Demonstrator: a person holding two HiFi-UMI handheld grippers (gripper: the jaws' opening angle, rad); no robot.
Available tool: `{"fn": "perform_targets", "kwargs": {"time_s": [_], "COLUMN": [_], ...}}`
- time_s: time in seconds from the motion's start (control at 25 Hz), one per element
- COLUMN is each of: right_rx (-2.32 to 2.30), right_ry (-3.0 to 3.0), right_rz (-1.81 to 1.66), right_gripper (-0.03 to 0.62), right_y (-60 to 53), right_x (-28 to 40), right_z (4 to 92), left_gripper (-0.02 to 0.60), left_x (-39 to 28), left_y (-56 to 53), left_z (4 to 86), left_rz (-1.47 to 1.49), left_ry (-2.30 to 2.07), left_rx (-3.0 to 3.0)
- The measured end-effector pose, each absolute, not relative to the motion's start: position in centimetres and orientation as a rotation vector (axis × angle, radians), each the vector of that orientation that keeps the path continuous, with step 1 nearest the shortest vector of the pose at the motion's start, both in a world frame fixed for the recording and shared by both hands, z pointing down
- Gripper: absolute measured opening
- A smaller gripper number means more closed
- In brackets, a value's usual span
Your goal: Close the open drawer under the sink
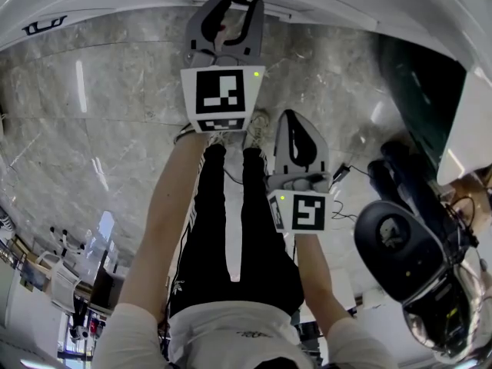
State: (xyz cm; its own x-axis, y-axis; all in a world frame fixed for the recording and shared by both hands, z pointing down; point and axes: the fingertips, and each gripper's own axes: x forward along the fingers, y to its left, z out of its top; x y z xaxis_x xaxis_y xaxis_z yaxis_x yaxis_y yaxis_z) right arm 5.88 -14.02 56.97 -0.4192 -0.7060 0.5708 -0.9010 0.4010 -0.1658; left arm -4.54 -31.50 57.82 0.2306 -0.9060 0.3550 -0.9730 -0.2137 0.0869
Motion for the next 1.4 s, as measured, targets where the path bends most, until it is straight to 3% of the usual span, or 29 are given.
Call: {"fn": "perform_targets", "kwargs": {"time_s": [0.4, 0.56, 0.96, 1.4], "right_rx": [1.359, 1.376, 1.336, 1.400], "right_ry": [-2.238, -2.224, -2.239, -2.340], "right_rz": [0.671, 0.681, 0.676, 0.446], "right_gripper": [0.029, 0.029, 0.029, 0.029], "right_y": [-11.4, -11.0, -8.9, -13.1], "right_x": [5.9, 6.0, 6.6, 7.1], "right_z": [58.1, 58.2, 58.3, 48.1], "left_gripper": [0.149, 0.195, 0.196, 0.174], "left_x": [-4.3, -3.8, -4.6, -5.1], "left_y": [-31.5, -31.5, -28.8, -24.5], "left_z": [57.9, 57.9, 57.4, 49.0], "left_rz": [0.305, 0.294, 0.263, 0.212], "left_ry": [-1.727, -1.674, -1.702, -1.720], "left_rx": [2.241, 2.237, 2.168, 2.134]}}
